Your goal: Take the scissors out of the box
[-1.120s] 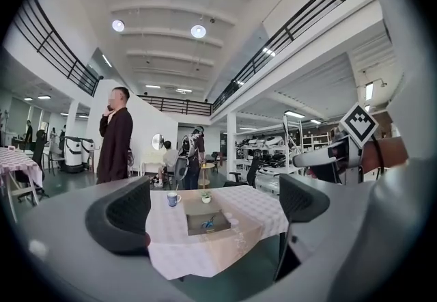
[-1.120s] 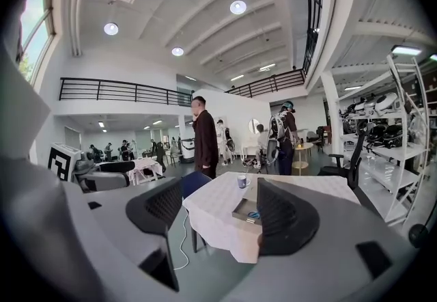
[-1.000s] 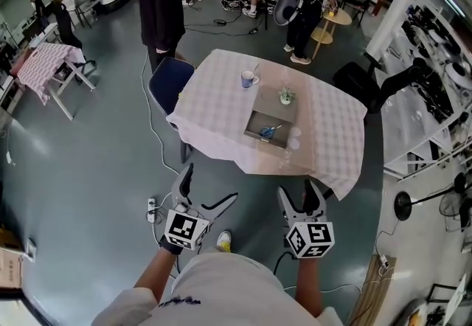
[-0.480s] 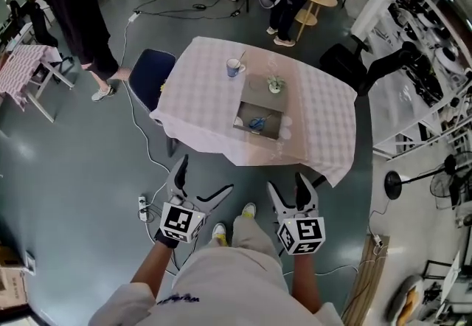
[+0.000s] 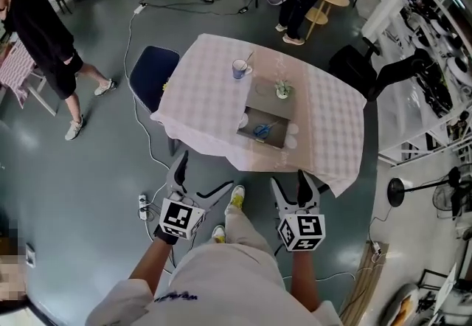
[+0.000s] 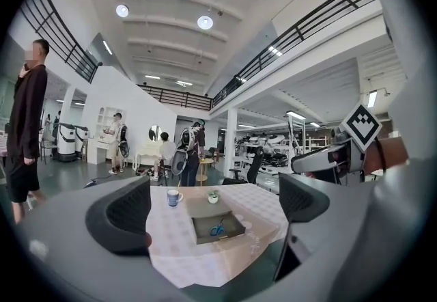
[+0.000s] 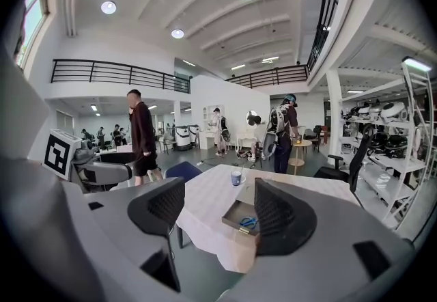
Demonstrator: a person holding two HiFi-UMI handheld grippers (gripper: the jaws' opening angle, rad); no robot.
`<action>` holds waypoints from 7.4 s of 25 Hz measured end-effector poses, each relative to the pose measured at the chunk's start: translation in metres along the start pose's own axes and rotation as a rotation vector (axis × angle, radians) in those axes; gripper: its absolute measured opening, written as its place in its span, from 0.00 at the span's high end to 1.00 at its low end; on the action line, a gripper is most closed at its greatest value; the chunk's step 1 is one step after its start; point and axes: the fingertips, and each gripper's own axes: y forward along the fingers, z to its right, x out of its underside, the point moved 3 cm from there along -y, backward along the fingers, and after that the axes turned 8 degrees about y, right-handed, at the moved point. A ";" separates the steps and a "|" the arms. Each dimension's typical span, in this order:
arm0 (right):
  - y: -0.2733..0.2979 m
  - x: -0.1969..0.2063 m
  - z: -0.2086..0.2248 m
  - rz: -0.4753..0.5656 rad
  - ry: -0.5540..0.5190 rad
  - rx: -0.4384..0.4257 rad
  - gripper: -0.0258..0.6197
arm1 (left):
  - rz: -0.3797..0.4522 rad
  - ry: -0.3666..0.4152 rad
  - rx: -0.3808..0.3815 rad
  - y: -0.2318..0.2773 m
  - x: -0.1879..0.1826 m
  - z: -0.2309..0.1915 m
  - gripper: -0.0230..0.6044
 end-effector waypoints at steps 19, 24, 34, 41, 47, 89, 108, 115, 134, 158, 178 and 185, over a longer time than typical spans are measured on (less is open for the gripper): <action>0.141 -0.044 0.075 -0.058 0.026 -0.049 0.48 | -0.067 0.001 -0.048 0.141 -0.007 -0.061 0.04; 0.172 -0.045 0.097 -0.065 0.058 -0.052 0.48 | -0.092 0.019 -0.045 0.181 -0.006 -0.072 0.04; 0.231 -0.006 0.135 -0.198 0.105 -0.023 0.51 | -0.129 0.025 -0.053 0.232 0.010 -0.096 0.04; 0.277 0.043 0.137 -0.350 0.177 0.031 0.53 | -0.146 0.008 -0.027 0.263 0.047 -0.124 0.04; 0.298 0.081 0.144 -0.443 0.273 0.114 0.57 | -0.194 0.036 0.018 0.286 0.076 -0.124 0.05; 0.375 0.242 0.174 -0.990 0.668 0.405 0.68 | -0.310 -0.084 0.079 0.303 0.155 -0.123 0.06; 0.372 0.249 0.164 -1.206 -0.085 0.088 0.81 | -0.307 -0.093 0.091 0.301 0.153 -0.106 0.08; 0.375 0.250 0.162 -1.259 -0.202 -0.046 0.82 | -0.303 -0.080 0.097 0.302 0.148 -0.098 0.08; 0.369 0.253 0.165 -1.090 -0.208 -0.058 0.83 | -0.249 -0.103 0.039 0.281 0.118 -0.063 0.12; 0.325 0.193 0.158 -0.864 -0.003 -0.116 0.83 | -0.225 -0.019 -0.079 0.206 0.073 -0.079 0.14; 0.311 0.082 0.166 -0.534 0.087 -0.065 0.83 | -0.110 0.034 0.015 0.244 0.032 -0.062 0.15; 0.306 0.039 0.165 -0.422 0.093 -0.067 0.83 | -0.088 0.059 0.028 0.256 0.021 -0.063 0.15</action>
